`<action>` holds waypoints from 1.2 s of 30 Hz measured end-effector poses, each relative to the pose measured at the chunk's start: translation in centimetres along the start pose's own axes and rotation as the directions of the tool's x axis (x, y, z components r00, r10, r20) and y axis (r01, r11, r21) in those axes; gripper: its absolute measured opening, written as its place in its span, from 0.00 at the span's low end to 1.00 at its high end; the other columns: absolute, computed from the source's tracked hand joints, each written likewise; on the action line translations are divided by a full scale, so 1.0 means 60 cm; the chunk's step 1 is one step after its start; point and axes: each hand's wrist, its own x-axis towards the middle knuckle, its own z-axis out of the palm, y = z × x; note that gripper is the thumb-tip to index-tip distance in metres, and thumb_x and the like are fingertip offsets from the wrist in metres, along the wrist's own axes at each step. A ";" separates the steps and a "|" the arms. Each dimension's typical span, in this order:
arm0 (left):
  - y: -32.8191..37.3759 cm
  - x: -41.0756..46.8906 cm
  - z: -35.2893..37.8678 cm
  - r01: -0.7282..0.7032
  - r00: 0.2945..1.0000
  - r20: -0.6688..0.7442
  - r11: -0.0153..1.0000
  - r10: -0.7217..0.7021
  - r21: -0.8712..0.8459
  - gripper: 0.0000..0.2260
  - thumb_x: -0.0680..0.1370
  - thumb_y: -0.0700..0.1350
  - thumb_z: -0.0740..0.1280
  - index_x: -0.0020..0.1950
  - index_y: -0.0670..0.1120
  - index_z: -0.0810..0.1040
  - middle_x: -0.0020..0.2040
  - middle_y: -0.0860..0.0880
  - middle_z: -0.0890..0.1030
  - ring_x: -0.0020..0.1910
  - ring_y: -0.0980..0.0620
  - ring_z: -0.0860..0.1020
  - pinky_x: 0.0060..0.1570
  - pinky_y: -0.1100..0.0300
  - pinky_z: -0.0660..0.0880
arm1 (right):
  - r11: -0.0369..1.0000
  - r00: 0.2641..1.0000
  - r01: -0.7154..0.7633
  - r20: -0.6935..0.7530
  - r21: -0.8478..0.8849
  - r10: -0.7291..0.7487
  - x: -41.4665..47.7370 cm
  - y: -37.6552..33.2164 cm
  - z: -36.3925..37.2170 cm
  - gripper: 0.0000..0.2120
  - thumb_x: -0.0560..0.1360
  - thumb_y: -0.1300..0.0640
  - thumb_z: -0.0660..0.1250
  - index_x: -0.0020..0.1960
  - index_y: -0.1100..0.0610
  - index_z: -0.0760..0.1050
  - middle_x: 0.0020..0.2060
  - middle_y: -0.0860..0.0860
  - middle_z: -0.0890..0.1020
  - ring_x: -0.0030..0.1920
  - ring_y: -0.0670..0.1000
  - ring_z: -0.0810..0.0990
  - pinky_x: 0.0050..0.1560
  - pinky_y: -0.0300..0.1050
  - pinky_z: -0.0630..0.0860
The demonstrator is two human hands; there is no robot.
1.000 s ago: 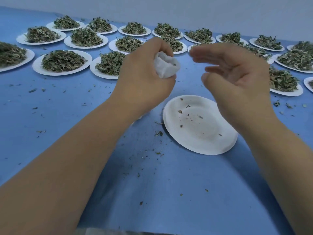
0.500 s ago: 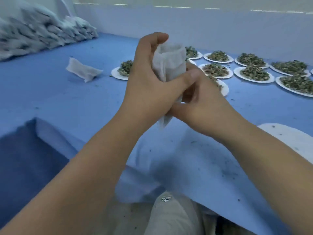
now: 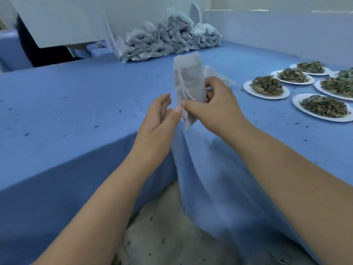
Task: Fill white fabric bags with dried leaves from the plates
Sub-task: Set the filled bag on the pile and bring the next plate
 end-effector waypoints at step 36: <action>-0.031 0.250 0.382 0.153 0.985 0.054 0.972 -0.165 0.176 0.18 0.79 0.42 0.60 0.69 0.49 0.72 0.45 0.61 0.71 0.38 0.61 0.75 0.32 0.64 0.71 | 0.707 0.952 -0.233 -0.304 -0.668 0.027 0.178 0.242 -0.355 0.16 0.79 0.49 0.59 0.63 0.55 0.69 0.55 0.56 0.80 0.51 0.60 0.78 0.50 0.54 0.76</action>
